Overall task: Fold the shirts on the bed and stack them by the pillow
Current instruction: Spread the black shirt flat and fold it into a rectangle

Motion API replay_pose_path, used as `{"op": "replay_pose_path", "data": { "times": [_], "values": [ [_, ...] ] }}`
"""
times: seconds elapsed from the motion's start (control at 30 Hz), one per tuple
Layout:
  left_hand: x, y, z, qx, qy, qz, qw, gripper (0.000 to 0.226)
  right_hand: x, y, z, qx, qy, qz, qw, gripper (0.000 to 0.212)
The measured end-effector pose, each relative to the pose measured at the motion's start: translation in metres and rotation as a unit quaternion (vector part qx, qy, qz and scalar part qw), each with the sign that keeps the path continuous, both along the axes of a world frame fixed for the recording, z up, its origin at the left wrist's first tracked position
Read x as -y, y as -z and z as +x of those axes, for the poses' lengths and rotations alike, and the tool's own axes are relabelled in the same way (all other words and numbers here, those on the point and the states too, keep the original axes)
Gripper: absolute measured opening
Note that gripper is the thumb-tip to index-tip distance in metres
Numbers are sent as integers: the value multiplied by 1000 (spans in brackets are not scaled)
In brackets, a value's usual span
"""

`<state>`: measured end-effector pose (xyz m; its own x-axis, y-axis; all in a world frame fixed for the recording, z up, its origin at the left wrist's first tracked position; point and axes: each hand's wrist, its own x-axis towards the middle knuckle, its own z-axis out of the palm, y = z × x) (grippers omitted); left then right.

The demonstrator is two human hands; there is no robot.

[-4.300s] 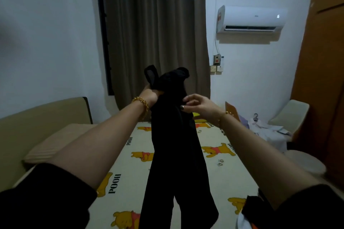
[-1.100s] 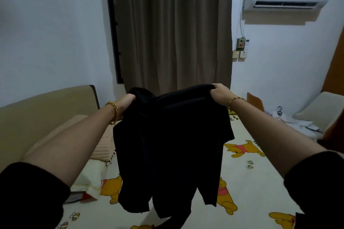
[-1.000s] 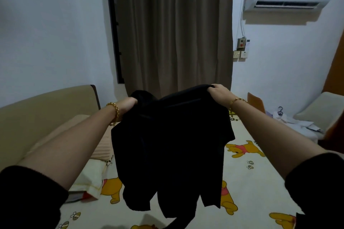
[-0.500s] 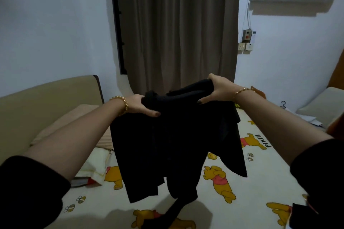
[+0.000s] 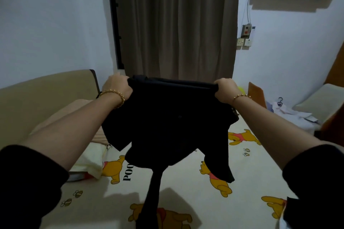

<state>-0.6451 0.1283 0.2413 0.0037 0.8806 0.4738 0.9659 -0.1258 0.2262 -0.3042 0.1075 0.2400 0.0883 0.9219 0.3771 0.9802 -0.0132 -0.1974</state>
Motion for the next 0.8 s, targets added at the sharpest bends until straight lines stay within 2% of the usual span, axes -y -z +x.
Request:
{"op": "replay_pose_path", "data": {
  "times": [0.07,0.17,0.3,0.37,0.4,0.43,0.5,0.57,0.6,0.7,0.73,0.8],
  "values": [
    [2,0,2,81,39,-73,993,16,0,9,-2,-76,-15,-19,997,33],
    [8,3,4,210,49,-215,953,21,-2,24,-6,-189,-32,-70,979,38],
    [10,26,5,320,42,-295,899,39,1,42,-10,-263,-43,-131,955,28],
    [14,35,6,383,71,-346,854,45,1,51,-8,-287,-40,-162,943,20],
    [15,38,7,386,92,-385,833,56,1,55,-7,-303,-40,-185,934,16],
    [15,41,6,357,113,-421,826,73,2,60,-5,-328,-48,-215,919,17],
    [10,49,8,224,151,-456,848,96,3,68,0,-379,-65,-292,876,30],
    [5,61,13,92,179,-447,872,88,3,73,4,-356,-80,-369,855,43],
    [1,67,17,47,178,-437,881,87,-1,77,5,-315,-84,-396,858,49],
    [-23,91,26,-120,182,-416,883,116,-14,92,4,-102,-87,-440,888,90],
    [-32,98,30,-178,177,-412,876,113,-21,100,4,-53,-84,-448,888,92],
    [-43,107,39,-275,152,-401,861,87,-37,114,4,-3,-75,-445,892,74]
  ]
}}
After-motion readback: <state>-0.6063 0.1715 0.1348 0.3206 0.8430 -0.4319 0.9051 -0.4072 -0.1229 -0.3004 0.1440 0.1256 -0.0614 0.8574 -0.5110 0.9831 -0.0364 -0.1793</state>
